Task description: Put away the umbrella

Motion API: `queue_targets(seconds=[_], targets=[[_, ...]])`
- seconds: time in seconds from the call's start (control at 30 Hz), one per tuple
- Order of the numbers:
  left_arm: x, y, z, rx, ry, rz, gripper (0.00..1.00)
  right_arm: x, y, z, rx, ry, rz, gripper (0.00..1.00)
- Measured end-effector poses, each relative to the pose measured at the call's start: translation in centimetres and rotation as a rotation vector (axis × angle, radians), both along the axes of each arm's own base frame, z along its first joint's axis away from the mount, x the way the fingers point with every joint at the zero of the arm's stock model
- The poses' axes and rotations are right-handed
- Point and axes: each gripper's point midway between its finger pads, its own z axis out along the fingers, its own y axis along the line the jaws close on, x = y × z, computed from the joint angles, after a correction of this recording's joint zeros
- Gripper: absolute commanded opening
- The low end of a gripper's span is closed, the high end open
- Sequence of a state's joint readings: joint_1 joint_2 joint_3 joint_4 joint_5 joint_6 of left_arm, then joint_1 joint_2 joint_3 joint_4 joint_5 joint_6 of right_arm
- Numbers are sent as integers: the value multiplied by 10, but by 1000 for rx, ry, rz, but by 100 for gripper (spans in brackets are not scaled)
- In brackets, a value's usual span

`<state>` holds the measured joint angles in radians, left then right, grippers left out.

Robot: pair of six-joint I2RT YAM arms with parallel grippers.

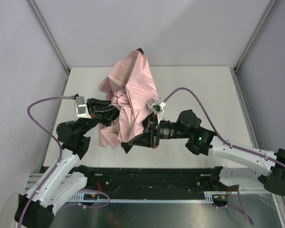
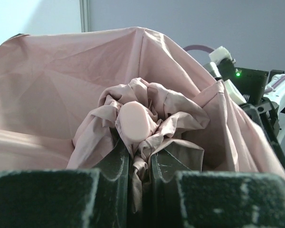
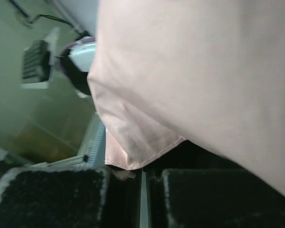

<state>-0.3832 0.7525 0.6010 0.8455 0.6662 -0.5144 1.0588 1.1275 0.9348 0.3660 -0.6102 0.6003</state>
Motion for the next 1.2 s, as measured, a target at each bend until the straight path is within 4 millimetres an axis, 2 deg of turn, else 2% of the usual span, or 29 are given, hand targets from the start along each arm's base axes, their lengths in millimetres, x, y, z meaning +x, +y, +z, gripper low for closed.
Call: queue_targets(seconds=[0.1,0.2,0.4,0.57,0.77,0.83,1.0,1.1,1.2], targets=[[-2,0,0,-5,-6,-11,0,11,6,-17,-58,-28,-95,25],[-4,-1,-3,3,-12,-21,0,22,4,-34,-127,-45,-163,42],[-2,-1,-12,21,-9,-26,0,23,-24,-56,-246,-76,-177,67],[1,0,-17,22,4,-15,0,25,-61,-54,-276,-83,-212,76],[2,1,-16,17,-1,-9,0,32,-97,-35,-230,-76,-309,83],[3,1,-16,18,0,-9,0,40,-109,-25,-197,-62,-369,83],[4,0,-18,21,6,-9,0,58,-120,0,-102,-2,-452,70],[5,0,-19,19,14,-13,0,58,-107,17,-31,28,-405,59],[7,-2,-21,16,37,-21,0,53,-83,21,-1,52,-332,35]])
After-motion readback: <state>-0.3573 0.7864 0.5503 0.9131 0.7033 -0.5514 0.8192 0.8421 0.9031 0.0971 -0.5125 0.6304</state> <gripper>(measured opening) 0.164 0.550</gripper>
